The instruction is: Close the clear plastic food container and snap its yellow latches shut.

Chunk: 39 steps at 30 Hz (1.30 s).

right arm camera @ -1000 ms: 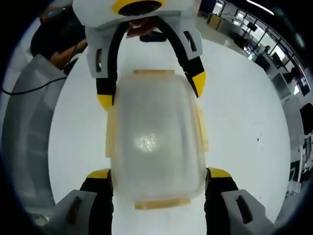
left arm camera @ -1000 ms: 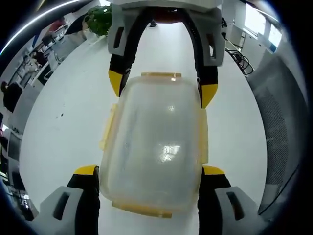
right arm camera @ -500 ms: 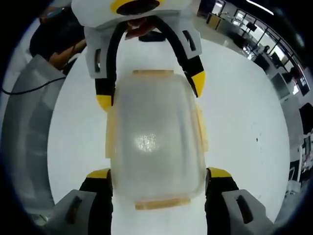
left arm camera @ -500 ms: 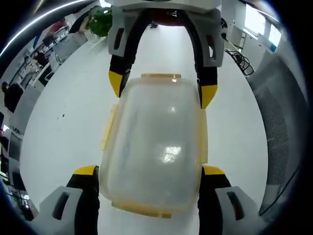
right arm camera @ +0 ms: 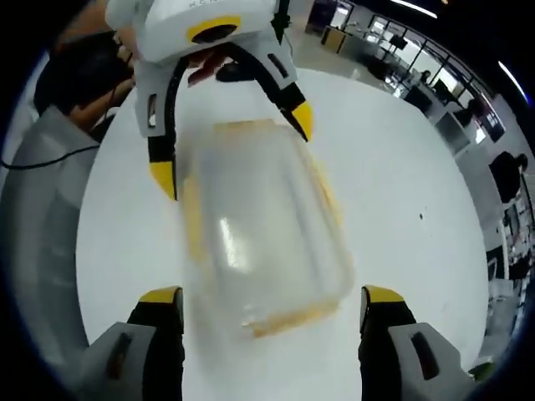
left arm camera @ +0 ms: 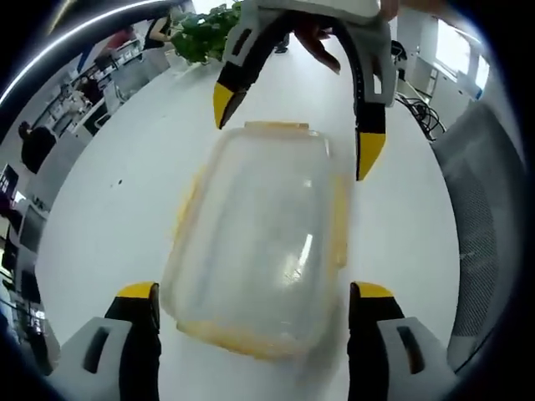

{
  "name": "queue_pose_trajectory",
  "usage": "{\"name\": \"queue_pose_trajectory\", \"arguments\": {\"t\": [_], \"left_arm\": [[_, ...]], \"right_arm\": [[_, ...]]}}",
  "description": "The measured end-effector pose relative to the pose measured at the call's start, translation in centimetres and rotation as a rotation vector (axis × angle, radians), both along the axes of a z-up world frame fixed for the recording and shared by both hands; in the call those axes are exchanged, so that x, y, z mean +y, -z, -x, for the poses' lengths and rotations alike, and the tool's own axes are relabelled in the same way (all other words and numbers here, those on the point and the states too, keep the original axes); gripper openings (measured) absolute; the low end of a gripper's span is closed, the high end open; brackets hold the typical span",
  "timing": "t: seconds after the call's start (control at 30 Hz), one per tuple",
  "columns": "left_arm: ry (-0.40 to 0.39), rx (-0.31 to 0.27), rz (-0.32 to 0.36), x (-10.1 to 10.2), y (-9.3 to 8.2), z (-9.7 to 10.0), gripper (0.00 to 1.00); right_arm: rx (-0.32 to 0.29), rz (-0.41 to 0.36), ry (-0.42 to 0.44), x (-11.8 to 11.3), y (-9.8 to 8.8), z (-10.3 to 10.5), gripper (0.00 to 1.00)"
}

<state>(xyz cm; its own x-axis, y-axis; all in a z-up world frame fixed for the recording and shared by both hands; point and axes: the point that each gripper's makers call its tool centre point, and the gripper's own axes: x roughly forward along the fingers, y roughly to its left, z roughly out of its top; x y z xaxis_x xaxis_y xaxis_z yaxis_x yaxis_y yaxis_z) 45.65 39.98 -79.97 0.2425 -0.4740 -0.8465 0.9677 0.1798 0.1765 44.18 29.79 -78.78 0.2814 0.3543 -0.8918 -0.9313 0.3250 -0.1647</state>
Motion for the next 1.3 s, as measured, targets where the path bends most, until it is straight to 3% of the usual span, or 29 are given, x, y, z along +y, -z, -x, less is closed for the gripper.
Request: {"name": "queue_pose_trajectory", "arguments": {"t": [0.2,0.67,1.0,1.07,1.3], "left_arm": [[-0.063,-0.013,0.023,1.0,-0.2,0.2,0.96],[-0.285,0.014,0.185,2.6,-1.4,2.0,0.99],[-0.353,-0.021,0.231,3.6,-2.1,3.5,0.99],[-0.375,-0.02,0.266,3.6,-2.4,3.8,0.99],[-0.375,-0.038,0.287,4.0,-2.5,5.1,0.98]], "right_arm": [[-0.01,-0.04,0.061,-0.2,-0.2,0.6,0.87],[-0.001,-0.171,0.255,-0.3,-0.9,2.5,0.87],[-0.074,-0.21,0.327,-0.8,-1.8,3.6,0.86],[-0.081,-0.226,0.35,-1.0,-1.9,3.9,0.86],[-0.106,-0.257,0.396,-1.6,-2.3,4.9,0.85]]}}
